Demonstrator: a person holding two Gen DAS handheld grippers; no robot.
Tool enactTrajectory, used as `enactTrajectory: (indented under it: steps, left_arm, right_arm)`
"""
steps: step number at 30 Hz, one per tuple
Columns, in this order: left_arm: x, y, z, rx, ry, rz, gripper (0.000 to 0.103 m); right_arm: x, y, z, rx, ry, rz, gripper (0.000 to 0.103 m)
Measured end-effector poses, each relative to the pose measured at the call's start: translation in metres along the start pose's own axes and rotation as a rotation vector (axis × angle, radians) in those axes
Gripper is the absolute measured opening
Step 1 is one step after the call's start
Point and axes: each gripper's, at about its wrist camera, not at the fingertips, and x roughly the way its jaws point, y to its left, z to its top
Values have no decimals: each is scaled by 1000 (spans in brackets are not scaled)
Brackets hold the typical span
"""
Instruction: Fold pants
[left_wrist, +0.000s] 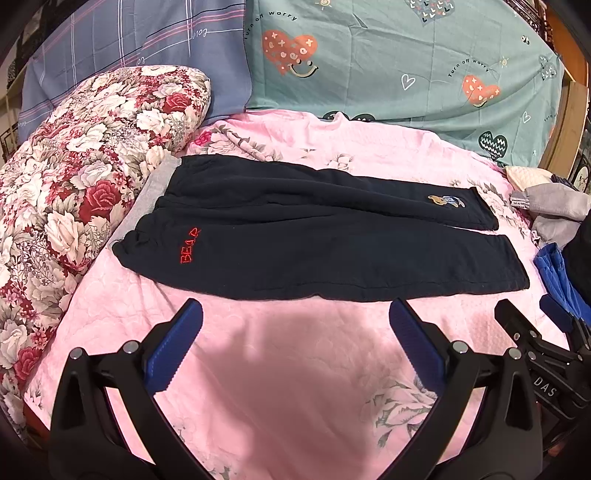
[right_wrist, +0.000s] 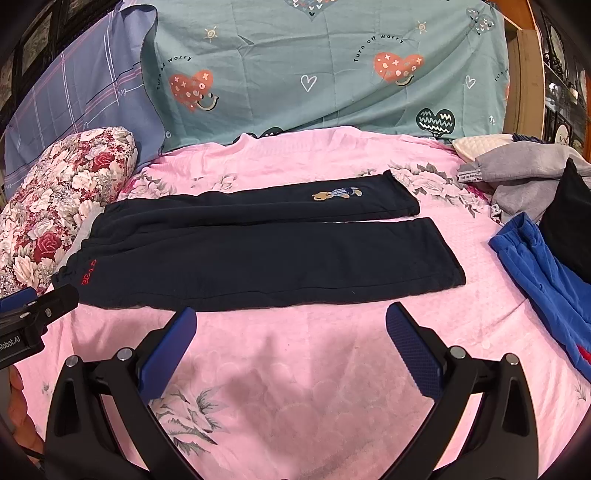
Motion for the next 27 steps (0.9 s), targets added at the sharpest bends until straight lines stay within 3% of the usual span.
enactTrajectory:
  steps: [9, 13, 16, 22, 27]
  left_arm:
    - [6, 3, 4, 0, 9, -10, 101]
    - [20, 17, 6, -38, 62, -56, 101]
    - [41, 44, 7, -108, 135, -86, 101]
    - [85, 119, 11, -265, 233, 16, 101]
    - [106, 178, 18, -449, 265, -15, 101]
  right_arm:
    - [3, 1, 2, -6, 5, 2, 102]
    - [7, -2, 2, 0, 16, 1, 102]
    - [12, -10, 2, 9, 23, -22, 102]
    - [30, -33, 3, 55, 68, -51, 102]
    - [46, -45, 8, 85, 91, -52, 102]
